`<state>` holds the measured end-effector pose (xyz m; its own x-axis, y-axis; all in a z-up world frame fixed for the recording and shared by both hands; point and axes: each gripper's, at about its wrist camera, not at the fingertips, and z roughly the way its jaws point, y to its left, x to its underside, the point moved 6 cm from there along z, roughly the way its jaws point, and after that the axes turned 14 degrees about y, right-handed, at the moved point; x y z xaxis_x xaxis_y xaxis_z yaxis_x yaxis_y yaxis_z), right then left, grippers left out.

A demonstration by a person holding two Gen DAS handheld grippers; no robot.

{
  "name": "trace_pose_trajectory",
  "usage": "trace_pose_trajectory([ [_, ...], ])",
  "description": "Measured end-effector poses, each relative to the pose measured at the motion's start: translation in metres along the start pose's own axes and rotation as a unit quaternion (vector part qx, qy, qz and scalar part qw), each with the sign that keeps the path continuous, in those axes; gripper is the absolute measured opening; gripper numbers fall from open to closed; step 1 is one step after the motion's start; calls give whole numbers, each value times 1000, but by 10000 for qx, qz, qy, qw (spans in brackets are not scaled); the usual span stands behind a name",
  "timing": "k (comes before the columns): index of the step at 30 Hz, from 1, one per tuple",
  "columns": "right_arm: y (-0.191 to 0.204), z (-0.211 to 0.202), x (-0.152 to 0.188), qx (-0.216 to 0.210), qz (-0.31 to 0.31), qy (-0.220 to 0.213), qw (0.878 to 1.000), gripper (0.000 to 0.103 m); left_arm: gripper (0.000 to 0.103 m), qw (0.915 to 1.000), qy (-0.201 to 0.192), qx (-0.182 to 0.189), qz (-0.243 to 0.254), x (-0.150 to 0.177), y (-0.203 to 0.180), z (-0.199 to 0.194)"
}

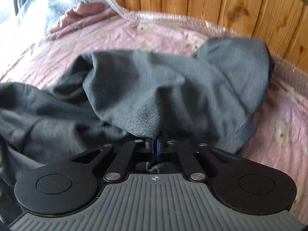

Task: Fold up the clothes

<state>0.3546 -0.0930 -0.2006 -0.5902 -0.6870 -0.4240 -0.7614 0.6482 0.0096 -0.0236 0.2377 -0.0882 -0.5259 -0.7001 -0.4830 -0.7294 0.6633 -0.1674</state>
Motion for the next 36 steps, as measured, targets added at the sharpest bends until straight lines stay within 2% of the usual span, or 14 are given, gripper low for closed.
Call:
trace_pose_trajectory([
  [3,-14,-37,-69,380,-156,-669,9969,0,6,9979,-246,-463,-381,-20,15,10],
  [6,-25,-87,-134,-101,234,-1964,9802,5,9,9921,-73,-1009,-746,-27,35,38],
  [7,-33,-92,-141,-141,436,-2184,9748,52,18,9899,171,-1142,-823,-22,41,52],
  [9,-52,-89,-146,72,843,-2268,9702,100,24,9902,526,-944,-890,4,48,53],
  [12,-95,-49,-111,590,1611,-1657,9711,99,69,9923,693,-528,-876,52,33,38],
  [15,-129,11,-56,471,2321,-903,9674,97,73,9899,1121,471,-730,107,-15,35],
  [17,-139,46,-32,352,2634,-564,9624,95,76,9774,1585,1303,-515,135,-61,50],
  [20,-139,73,-24,116,2668,-581,9619,92,85,9632,1980,1814,-93,163,-124,83],
  [21,-135,79,-28,12,2544,-602,9652,78,85,9653,1991,1682,156,167,-139,94],
  [22,-131,82,-31,-52,2423,-568,9685,66,70,9666,1999,1551,401,170,-153,105],
  [23,-129,84,-34,-86,2302,-493,9718,31,48,9677,1986,1454,546,168,-157,109],
  [24,-129,77,-33,-114,2278,-525,9722,14,11,9685,1968,1367,681,165,-161,113],
  [30,-155,-47,30,-142,2708,-1324,9534,11,8,9642,1080,2240,916,105,-115,19],
  [36,-139,-178,214,541,3186,-1139,9395,13,8,8975,2073,3210,2200,127,-32,-51],
])
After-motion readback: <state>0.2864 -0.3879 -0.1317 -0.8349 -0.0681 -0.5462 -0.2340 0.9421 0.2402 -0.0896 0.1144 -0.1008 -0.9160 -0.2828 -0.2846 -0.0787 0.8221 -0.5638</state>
